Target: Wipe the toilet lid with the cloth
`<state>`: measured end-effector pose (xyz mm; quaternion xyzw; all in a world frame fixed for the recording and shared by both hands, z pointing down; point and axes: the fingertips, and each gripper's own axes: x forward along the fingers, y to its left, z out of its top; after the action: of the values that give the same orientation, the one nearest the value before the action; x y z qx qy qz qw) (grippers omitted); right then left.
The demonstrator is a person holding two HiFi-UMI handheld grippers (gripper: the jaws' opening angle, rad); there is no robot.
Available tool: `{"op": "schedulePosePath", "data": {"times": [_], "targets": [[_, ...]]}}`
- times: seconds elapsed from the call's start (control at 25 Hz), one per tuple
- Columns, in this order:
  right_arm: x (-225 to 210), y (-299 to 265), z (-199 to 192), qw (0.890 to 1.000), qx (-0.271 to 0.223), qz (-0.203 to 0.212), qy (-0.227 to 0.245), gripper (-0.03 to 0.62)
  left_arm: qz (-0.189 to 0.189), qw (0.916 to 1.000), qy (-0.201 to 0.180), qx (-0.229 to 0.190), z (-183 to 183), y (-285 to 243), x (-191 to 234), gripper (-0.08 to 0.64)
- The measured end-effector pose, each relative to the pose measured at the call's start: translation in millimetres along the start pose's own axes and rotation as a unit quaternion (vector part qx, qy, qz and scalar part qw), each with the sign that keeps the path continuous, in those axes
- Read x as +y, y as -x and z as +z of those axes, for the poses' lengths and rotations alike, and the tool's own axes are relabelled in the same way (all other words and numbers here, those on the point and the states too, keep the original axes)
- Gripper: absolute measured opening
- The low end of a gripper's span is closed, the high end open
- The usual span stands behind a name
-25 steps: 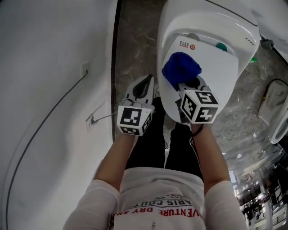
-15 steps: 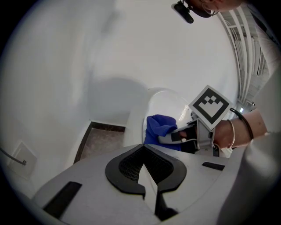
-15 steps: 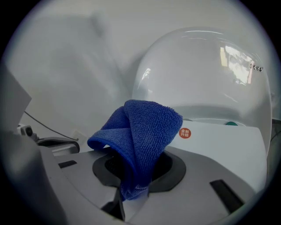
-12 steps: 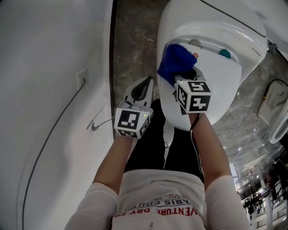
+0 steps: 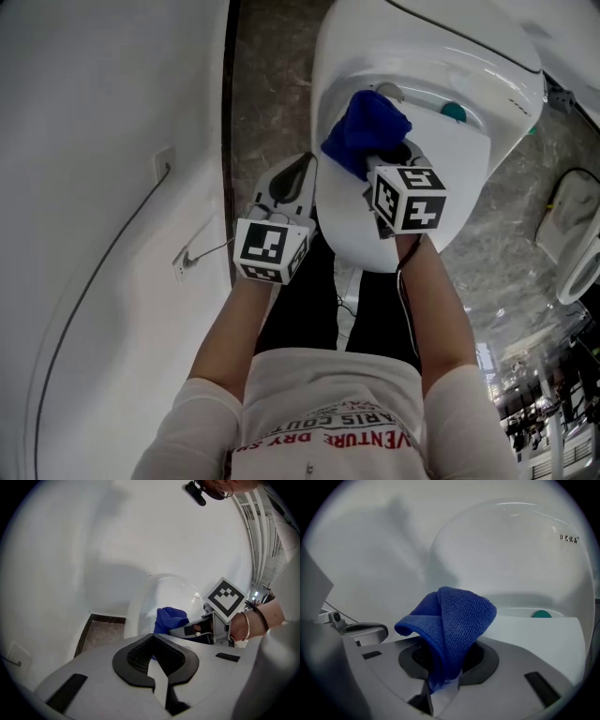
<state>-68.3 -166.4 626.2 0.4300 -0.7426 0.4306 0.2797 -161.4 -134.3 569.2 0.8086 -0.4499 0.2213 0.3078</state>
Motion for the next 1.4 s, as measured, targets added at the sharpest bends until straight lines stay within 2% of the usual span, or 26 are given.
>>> {"op": "schedulePosePath", "data": {"times": [0.36, 0.56, 0.8, 1.08, 1.28, 1.4], "targets": [[-71, 49, -7, 1.0, -0.01, -0.015, -0.017, 0.087, 0.005, 0.9998, 0.01, -0.015, 13, -31, -62, 0.005], [-113, 76, -15, 0.999, -0.005, -0.023, -0.025, 0.087, -0.002, 0.9997, -0.009, -0.021, 23, -45, -104, 0.005], [-156, 101, -24, 1.0, -0.002, -0.014, -0.017, 0.087, 0.006, 0.9997, 0.01, -0.02, 19, -70, -151, 0.005], [-205, 131, -43, 1.0, 0.022, -0.017, -0.007, 0.087, -0.009, 0.9997, 0.008, -0.021, 16, -100, -220, 0.005], [-238, 147, -59, 0.999, 0.042, -0.029, 0.014, 0.087, -0.018, 0.9986, 0.029, -0.04, 21, -105, -244, 0.005], [-253, 153, -69, 0.998, 0.048, -0.044, 0.01, 0.087, -0.015, 0.9989, 0.025, -0.036, 13, -103, -248, 0.005]]}}
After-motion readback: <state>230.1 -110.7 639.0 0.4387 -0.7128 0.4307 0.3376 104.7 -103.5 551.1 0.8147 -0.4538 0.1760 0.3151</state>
